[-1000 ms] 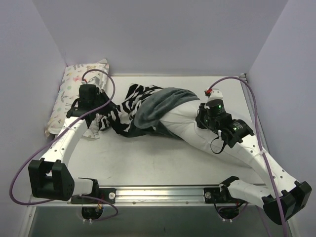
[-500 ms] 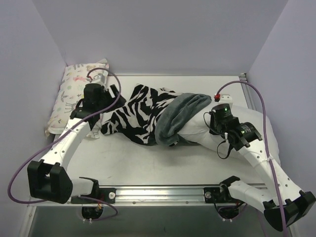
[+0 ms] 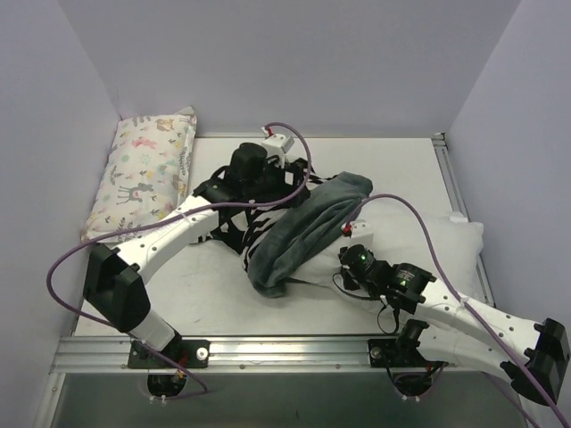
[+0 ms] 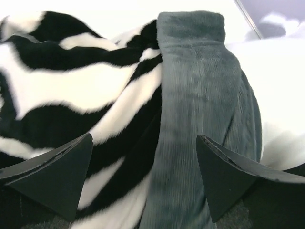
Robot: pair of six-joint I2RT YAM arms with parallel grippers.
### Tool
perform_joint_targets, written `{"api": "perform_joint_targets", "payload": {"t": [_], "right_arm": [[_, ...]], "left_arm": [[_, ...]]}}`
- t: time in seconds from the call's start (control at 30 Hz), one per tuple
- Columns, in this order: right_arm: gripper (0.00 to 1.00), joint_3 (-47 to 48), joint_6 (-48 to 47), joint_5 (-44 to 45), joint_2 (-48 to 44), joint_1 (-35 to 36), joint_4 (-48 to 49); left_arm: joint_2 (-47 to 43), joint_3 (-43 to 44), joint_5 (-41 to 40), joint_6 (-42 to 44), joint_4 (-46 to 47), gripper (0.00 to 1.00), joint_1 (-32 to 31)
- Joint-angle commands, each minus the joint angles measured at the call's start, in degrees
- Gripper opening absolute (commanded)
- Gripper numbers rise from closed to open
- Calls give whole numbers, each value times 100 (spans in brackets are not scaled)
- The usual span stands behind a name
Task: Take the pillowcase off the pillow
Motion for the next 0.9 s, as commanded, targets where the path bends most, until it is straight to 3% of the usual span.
{"api": "perform_joint_targets", "payload": {"t": [0.0, 0.2, 0.27, 0.3, 0.37, 0.4, 0.5, 0.53, 0.63, 0.87], "right_arm": [[0, -581, 754, -105, 94, 170, 718], [0, -909, 993, -97, 261, 223, 958], [0, -909, 993, -62, 366, 223, 958], [0, -900, 993, -36, 393, 223, 958], [0, -900, 1036, -9, 481, 214, 958], [0, -900, 1054, 26, 507, 223, 958], [0, -935, 1168, 61, 613, 214, 958], [0, -961, 1221, 79, 639, 214, 958], [0, -1084, 1379, 44, 596, 188, 1011], [0, -1374, 1459, -315, 376, -225, 1160]], "left_arm": [[355, 769, -96, 697, -125, 97, -181], [1120, 1229, 326, 971, -459, 98, -375], [1357, 1377, 160, 971, -712, 93, -375], [1436, 1431, 81, 979, -819, 76, -375], [1568, 1527, -323, 988, -1091, 51, -375], [1586, 1554, -498, 988, -1162, 27, -349], [1586, 1633, -1192, 875, -1425, 3, -156], [1552, 1642, -1682, 787, -1583, 0, -60], [1288, 1467, -1967, 191, -1629, 0, 564], [778, 799, -1916, -426, -1339, 0, 2251]]}}
